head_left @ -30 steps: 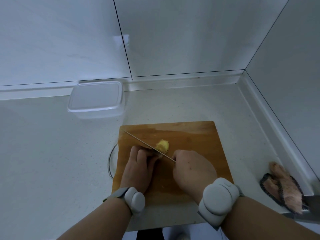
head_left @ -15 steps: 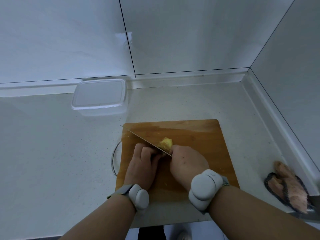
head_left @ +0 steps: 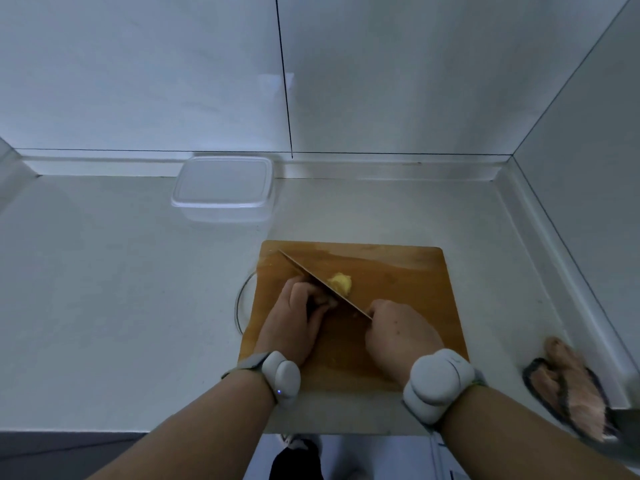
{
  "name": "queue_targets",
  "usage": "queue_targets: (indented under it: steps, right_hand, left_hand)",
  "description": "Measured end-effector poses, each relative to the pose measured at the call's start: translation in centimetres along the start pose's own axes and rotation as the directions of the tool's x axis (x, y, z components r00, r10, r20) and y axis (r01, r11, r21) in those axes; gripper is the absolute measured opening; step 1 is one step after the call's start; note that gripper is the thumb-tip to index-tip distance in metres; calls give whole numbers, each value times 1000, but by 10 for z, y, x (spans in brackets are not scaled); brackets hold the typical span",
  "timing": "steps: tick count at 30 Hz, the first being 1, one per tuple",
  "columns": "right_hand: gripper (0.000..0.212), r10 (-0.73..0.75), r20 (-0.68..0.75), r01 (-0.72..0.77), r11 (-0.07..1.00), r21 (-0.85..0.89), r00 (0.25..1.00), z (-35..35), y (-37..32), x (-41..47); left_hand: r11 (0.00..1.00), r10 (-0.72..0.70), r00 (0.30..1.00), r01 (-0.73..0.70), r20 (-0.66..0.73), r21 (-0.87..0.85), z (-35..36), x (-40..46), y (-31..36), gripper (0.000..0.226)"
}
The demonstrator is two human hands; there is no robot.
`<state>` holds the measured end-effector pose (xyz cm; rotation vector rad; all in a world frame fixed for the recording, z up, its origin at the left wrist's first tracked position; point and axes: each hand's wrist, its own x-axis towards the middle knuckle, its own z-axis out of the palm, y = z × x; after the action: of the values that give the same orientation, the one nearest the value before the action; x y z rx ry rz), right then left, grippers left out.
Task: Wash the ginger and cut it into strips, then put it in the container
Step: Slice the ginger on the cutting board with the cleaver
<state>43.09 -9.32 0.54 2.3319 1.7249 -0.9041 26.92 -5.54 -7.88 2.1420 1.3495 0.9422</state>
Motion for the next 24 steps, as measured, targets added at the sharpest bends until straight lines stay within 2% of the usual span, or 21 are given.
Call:
queue_targets:
  steps: [5, 8, 11, 13, 15, 17, 18, 21, 24]
  right_hand:
    - [21, -11, -34, 10, 999, -33, 999, 4, 1, -2]
    - [22, -18, -32, 17, 999, -34, 999, 3, 2, -2]
    - [22, -16, -37, 15, 999, -44, 999, 3, 1, -2]
    - [22, -22, -43, 19, 999, -51, 999, 4, 1, -3]
    - [22, -23, -49, 20, 999, -46, 999, 5, 1, -3]
    - [22, -23, -52, 21, 999, -42, 998, 5, 2, -3]
    - [22, -23, -51, 20, 999, -40, 998, 5, 2, -3]
    - [22, -22, -44, 21, 999, -35, 999, 5, 3, -2]
    - [21, -23, -31, 22, 999, -26, 999, 6, 4, -2]
  left_hand:
    - [986, -151, 985, 156, -85, 64, -5, -9, 11, 19]
    - [925, -300, 949, 314, -100, 212, -5, -7, 18, 24]
    - [870, -353, 929, 371, -116, 323, -9, -4, 13, 34]
    - [917, -294, 951, 308, -91, 254, -13, -7, 9, 35]
    - [970, -123, 992, 121, -5, 210, -17, -15, 6, 31]
    - [969, 54, 996, -69, 70, 238, -17, -22, -1, 27]
    - [964, 93, 994, -106, 64, 245, -15, -24, -5, 24]
    - [979, 45, 999, -39, -26, 200, -7, -18, -4, 17]
    - [989, 30, 999, -26, -25, 142, 2, -11, 1, 20]
